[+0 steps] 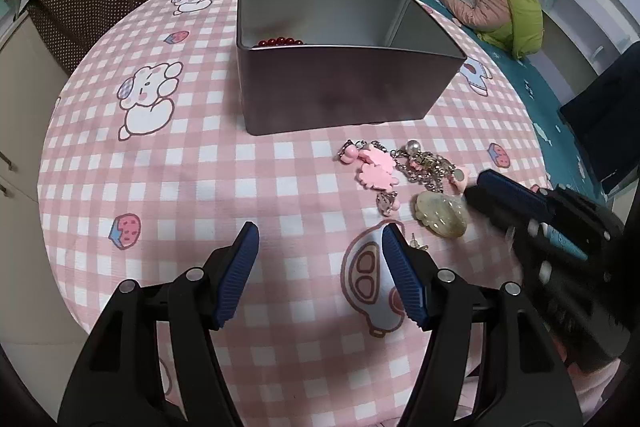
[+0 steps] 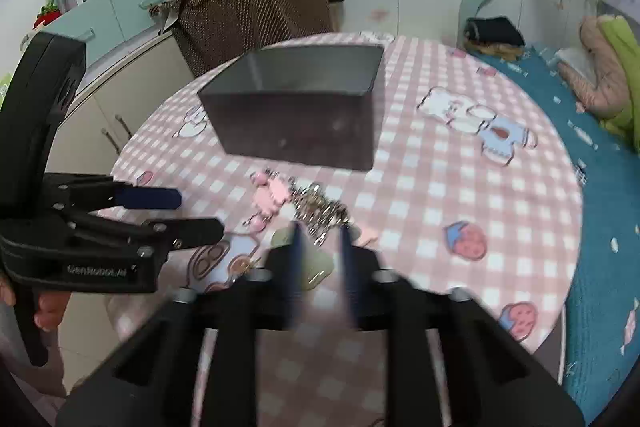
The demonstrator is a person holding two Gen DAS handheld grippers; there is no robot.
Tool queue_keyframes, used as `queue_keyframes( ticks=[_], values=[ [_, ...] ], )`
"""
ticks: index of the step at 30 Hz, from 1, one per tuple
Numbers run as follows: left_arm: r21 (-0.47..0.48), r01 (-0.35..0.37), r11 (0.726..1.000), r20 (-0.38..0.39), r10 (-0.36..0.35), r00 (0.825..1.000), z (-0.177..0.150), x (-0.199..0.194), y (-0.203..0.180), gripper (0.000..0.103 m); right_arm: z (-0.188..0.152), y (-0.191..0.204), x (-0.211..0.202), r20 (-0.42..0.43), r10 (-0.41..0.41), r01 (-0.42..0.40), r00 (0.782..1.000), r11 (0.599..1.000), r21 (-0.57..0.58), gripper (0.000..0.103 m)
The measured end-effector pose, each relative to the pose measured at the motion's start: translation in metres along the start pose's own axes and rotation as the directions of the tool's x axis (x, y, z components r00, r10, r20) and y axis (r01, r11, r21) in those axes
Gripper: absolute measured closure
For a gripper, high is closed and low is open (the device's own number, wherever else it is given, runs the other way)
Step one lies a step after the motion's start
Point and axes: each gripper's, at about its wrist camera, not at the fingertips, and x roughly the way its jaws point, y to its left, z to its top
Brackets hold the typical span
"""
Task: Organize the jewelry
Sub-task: 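Grasp the small pearl earring with the left gripper while the right gripper lifts the jade pendant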
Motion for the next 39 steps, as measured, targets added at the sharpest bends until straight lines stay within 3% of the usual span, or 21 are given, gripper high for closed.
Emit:
queue_keyframes(
  ticks=[6,15,22,31,36,39],
  values=[
    [-0.019,-0.004,1.0,0.004,0.004,1.0,-0.003,-0.002,0.011,0.035,-0.009,0.013,0.016,-0.047,-0.003,0.0,0.999,0.998,-0.058,0.068],
    [-0.036,0.002,0.999,0.008,-0.002,1.0,-0.008,-0.004,0.02,0.035,-0.012,0.023,0.019,-0.013,-0.053,0.05,0.999,0.985,-0.164,0.071],
    [-0.018,0.028,0.999,0.009,-0.028,1.0,-0.01,-0.007,0.015,0.035,-0.012,0.013,0.012,-0.003,-0.006,0.006,1.0,0.998,-0.061,0.072],
    [0.107,0.102,0.989,-0.004,-0.102,0.995,-0.018,-0.007,-0.026,0.036,-0.008,-0.009,-0.012,0.045,-0.052,0.052,0.998,0.999,0.011,0.072],
    [0.187,0.07,0.98,-0.008,-0.07,0.998,-0.025,0.003,-0.049,0.07,-0.012,-0.02,-0.013,0.035,-0.071,0.07,0.997,0.997,0.039,0.072],
    [0.247,0.013,0.969,0.028,-0.02,0.999,-0.03,0.005,-0.059,0.087,-0.015,-0.023,-0.011,0.026,-0.074,0.072,0.997,0.996,0.051,0.072]
  ],
)
